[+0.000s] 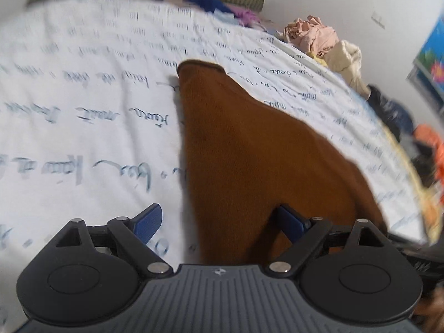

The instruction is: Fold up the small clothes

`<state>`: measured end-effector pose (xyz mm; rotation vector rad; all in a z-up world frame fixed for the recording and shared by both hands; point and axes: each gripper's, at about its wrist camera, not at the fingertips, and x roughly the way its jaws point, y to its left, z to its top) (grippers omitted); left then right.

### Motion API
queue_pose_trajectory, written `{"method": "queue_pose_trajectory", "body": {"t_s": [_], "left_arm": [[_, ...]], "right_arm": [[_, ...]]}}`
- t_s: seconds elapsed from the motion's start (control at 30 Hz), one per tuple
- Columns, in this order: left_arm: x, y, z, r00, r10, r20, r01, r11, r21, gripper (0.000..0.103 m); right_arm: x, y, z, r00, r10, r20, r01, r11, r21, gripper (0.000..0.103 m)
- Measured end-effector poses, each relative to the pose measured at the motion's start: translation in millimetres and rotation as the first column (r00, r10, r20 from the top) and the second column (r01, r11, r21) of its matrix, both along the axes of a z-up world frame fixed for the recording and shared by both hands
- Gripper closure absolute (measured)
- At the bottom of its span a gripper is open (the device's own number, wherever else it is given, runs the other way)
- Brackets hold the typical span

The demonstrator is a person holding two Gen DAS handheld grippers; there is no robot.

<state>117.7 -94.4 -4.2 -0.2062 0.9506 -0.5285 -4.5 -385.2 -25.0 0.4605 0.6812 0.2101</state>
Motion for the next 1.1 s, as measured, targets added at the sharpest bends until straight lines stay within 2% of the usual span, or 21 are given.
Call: {"method": "queue_pose_trajectory", "body": {"t_s": [0.17,0.23,0.3,0.33,0.37,0.4,0.43,0.47,0.53,0.67,0.77,0.83,0.93,1.0,1.03,1.1], "left_arm": [[47.7,-7.5,-10.1,0.997,-0.017,-0.07,0.009,0.993,-0.114,0.012],[64.1,-12.6,-13.2,0.996,-0.017,-0.083,0.004,0.988,-0.155,0.013],[74.8,-18.4,-13.5,0.997,-0.005,-0.08,-0.009,0.984,-0.178,0.014],[78.2,-20.8,-12.3,0.998,0.002,-0.07,-0.014,0.984,-0.18,0.024],[80.9,-23.2,-10.7,0.998,0.006,-0.059,-0.015,0.986,-0.164,0.049],[82.7,-27.1,-9.8,0.999,0.007,-0.05,-0.013,0.992,-0.128,0.061],[82.7,-30.4,-9.6,0.999,0.006,-0.041,-0.01,0.996,-0.091,0.074],[81.6,-29.6,-9.4,1.0,0.003,-0.025,-0.005,0.997,-0.082,0.08],[73.3,-25.1,-4.0,1.0,0.003,0.026,-0.001,0.997,-0.081,0.084],[59.1,-15.2,20.0,0.99,0.004,0.14,0.005,0.998,-0.065,0.085],[58.6,-20.2,40.2,0.968,-0.003,0.251,-0.004,1.0,0.027,0.083],[71.4,-27.4,42.0,0.969,-0.009,0.247,-0.016,0.995,0.1,0.077],[89.2,-26.6,32.3,0.981,0.055,0.184,-0.091,0.976,0.197,0.076],[80.6,-13.0,31.3,0.981,0.071,0.181,-0.102,0.98,0.171,0.076],[71.6,-3.9,31.9,0.982,0.063,0.176,-0.089,0.986,0.142,0.074],[50.2,9.0,30.9,0.987,0.045,0.151,-0.062,0.992,0.106,0.062]], "right_arm": [[43.7,-30.3,-6.9,0.997,0.072,0.009,-0.073,0.981,0.177,0.018],[61.4,-39.2,-11.6,0.997,0.073,0.012,-0.074,0.964,0.254,0.02],[75.4,-40.4,-14.3,0.996,0.084,0.018,-0.085,0.952,0.293,0.022],[81.5,-37.5,-14.5,0.996,0.091,0.017,-0.092,0.953,0.287,0.028],[86.1,-34.2,-14.0,0.995,0.096,0.013,-0.096,0.958,0.27,0.038],[89.6,-28.8,-13.3,0.995,0.097,0.006,-0.096,0.966,0.242,0.047],[92.8,-24.5,-13.6,0.995,0.1,-0.002,-0.097,0.97,0.224,0.06],[94.2,-21.7,-13.7,0.995,0.099,-0.003,-0.095,0.969,0.227,0.062],[94.6,-19.9,-11.5,0.996,0.091,0.014,-0.091,0.966,0.243,0.065],[89.9,-16.2,4.5,0.992,0.095,0.085,-0.115,0.953,0.279,0.068],[94.9,-9.8,23.2,0.983,0.101,0.152,-0.141,0.948,0.286,0.069],[106.6,-6.4,29.6,0.987,0.07,0.144,-0.106,0.959,0.262,0.069],[128.5,-5.9,21.1,0.999,-0.027,0.027,0.023,0.987,0.16,0.057],[124.5,-6.0,16.0,0.997,-0.071,-0.022,0.072,0.994,0.084,0.056],[116.0,-6.8,15.0,0.997,-0.07,-0.016,0.071,0.994,0.084,0.051],[93.1,-11.8,16.4,0.998,-0.057,-0.005,0.057,0.991,0.121,0.039]]}}
